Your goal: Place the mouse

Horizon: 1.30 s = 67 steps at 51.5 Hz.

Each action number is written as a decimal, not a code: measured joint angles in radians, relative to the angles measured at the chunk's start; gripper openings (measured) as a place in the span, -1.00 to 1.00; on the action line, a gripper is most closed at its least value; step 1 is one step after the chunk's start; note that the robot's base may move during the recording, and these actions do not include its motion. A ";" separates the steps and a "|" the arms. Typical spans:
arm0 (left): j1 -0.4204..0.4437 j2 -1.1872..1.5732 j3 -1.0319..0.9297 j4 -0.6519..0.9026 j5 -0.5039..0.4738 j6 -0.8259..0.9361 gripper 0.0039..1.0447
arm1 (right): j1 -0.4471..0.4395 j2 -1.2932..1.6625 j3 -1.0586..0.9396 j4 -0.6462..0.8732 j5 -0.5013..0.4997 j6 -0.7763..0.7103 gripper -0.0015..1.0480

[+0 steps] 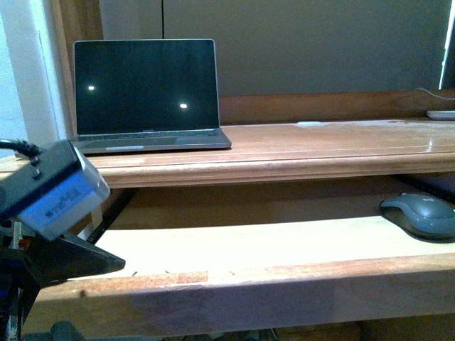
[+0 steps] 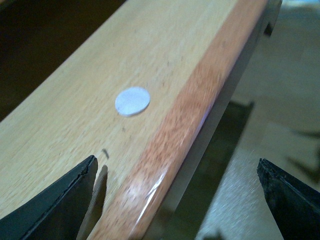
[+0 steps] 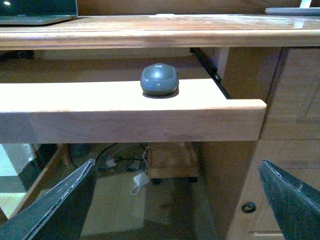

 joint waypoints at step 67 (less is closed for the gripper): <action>0.184 -0.979 -0.652 0.243 -0.658 -0.600 -0.95 | 0.201 1.376 0.820 0.208 0.245 -0.123 0.86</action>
